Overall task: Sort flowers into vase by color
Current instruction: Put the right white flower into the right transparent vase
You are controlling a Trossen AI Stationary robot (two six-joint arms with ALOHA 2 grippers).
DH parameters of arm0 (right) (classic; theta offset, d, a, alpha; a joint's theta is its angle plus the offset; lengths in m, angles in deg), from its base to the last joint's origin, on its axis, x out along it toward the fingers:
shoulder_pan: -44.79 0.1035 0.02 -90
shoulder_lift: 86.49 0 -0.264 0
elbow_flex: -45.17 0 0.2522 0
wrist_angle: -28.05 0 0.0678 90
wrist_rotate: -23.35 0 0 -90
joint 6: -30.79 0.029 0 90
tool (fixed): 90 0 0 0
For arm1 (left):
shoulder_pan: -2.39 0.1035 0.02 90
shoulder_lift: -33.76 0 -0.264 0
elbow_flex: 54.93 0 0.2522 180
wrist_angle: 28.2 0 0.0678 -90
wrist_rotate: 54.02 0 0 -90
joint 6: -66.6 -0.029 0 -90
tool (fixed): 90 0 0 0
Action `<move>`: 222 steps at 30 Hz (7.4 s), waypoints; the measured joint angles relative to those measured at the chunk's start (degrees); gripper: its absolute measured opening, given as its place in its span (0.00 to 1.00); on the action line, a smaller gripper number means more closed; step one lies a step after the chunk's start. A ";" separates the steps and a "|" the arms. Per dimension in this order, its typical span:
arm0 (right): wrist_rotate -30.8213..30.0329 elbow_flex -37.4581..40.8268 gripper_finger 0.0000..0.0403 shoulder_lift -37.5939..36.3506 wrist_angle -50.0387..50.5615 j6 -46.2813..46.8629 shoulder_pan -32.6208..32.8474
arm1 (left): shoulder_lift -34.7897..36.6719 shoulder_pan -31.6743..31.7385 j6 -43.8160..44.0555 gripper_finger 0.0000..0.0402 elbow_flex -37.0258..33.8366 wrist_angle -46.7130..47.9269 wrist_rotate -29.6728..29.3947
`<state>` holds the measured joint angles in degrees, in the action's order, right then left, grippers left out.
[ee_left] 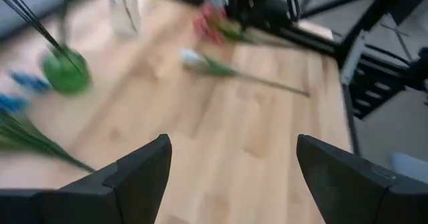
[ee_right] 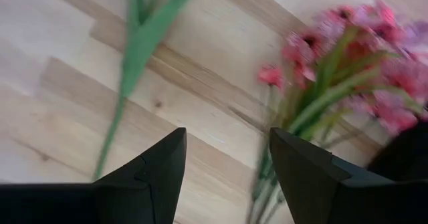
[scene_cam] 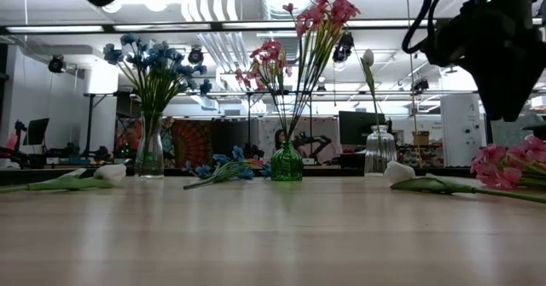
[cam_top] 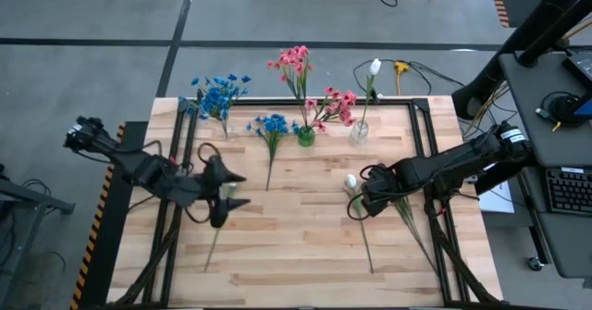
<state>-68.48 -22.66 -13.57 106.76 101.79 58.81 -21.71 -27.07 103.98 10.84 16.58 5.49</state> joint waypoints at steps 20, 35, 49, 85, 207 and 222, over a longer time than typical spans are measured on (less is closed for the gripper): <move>-11.71 0.53 0.51 0.00 -8.71 -3.53 5.82 | -22.24 0.24 13.99 0.75 0.02 -0.27 -4.48; -11.40 0.88 0.51 4.16 -17.53 6.94 11.54 | -33.98 0.22 10.82 0.75 0.04 -3.65 -4.29; -7.21 0.59 0.65 15.22 -17.95 6.93 7.27 | -33.87 0.09 1.64 0.75 0.08 -6.22 -2.31; -8.17 -2.85 0.04 14.33 -22.22 -5.64 2.89 | -33.90 0.46 -1.35 0.75 0.00 -6.80 -8.00; -50.51 22.97 0.04 -25.18 -104.17 -93.32 -21.07 | -4.91 0.55 -46.43 0.75 -7.78 -20.78 -5.96; -47.69 23.15 0.04 -25.37 -104.28 -90.96 -22.32 | -4.12 6.32 -55.82 0.75 -12.51 -32.32 10.53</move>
<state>-116.16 0.49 -38.94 2.48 10.84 36.50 -25.82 -20.74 48.16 -1.67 -15.74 16.02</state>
